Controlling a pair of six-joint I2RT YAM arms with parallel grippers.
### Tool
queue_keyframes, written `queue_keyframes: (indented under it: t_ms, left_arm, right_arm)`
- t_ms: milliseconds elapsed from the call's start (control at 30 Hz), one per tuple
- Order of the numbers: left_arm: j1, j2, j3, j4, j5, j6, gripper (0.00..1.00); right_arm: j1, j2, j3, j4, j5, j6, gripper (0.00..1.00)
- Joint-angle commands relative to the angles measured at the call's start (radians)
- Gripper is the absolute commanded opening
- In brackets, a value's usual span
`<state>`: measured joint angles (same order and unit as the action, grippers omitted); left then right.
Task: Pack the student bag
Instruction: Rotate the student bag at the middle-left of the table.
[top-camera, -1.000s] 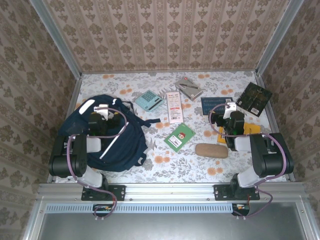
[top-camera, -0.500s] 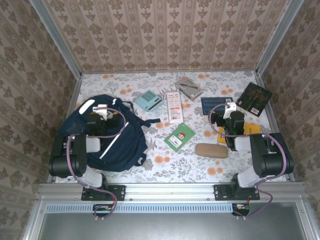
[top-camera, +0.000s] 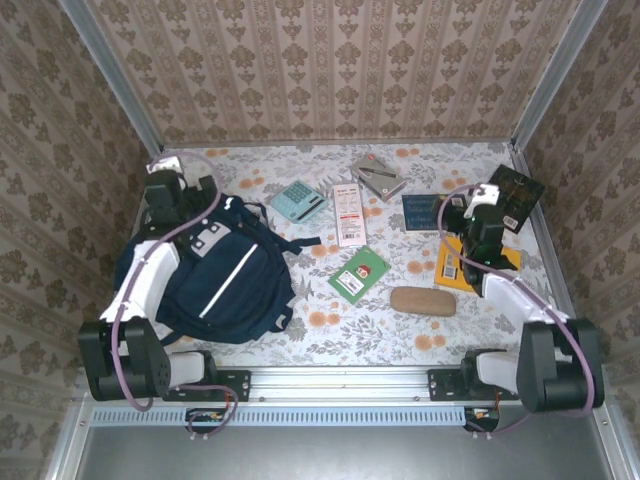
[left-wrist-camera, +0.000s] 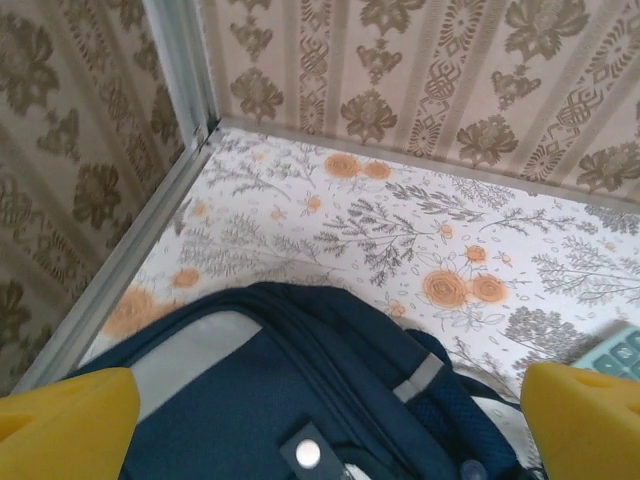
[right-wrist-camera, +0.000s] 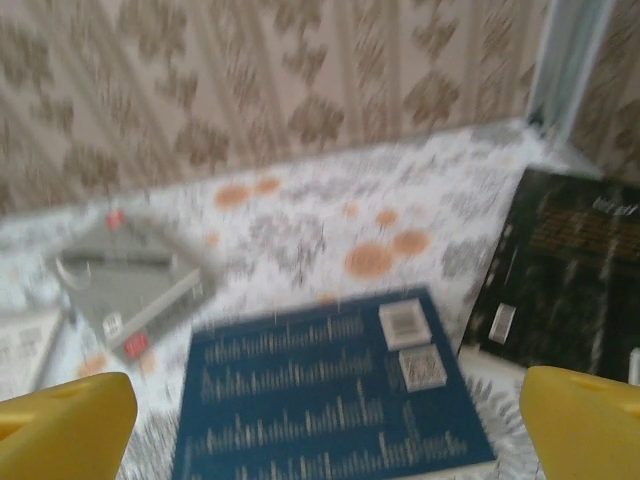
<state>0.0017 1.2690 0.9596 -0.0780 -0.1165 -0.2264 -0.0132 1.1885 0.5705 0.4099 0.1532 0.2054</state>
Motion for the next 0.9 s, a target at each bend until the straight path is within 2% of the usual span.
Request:
queue_keyframes:
  t_ms: [0,133,233,400,467,567,700,800,867]
  left_arm:
    - [0.015,-0.015,0.040,-0.355,0.041,-0.131,1.00]
    - [-0.004,-0.078,-0.017,-0.375,0.132,-0.147,1.00]
    - [-0.052,-0.104,-0.050,-0.404,0.139,-0.189,0.97]
    - [-0.208,-0.034,-0.033,-0.485,0.068,-0.296,0.91]
    - [-0.241,0.018,-0.008,-0.495,0.040,-0.329,0.88]
    - [-0.247,0.109,0.058,-0.518,0.034,-0.368,0.86]
    - [-0.246,0.202,0.151,-0.592,0.002,-0.352,0.86]
    - [-0.218,0.200,0.151,-0.627,-0.035,-0.372,0.86]
    - [-0.177,0.176,0.123,-0.627,-0.019,-0.391,0.86]
  right_arm:
    - [-0.003,-0.073,0.091,-0.273,0.104,0.181,1.00]
    - [-0.002,-0.108,0.122,-0.306,-0.027,0.216,1.00]
    - [0.011,-0.117,0.142,-0.320,-0.133,0.241,0.99]
    - [0.126,-0.115,0.182,-0.394,-0.115,0.213,1.00]
    - [0.189,-0.108,0.197,-0.417,-0.092,0.187,1.00]
    - [0.271,-0.089,0.218,-0.437,-0.088,0.180,1.00]
    - [0.379,-0.044,0.260,-0.493,-0.097,0.171,1.00]
    - [0.485,-0.002,0.271,-0.499,-0.144,0.179,1.00]
    - [0.583,0.043,0.281,-0.496,-0.149,0.191,1.00]
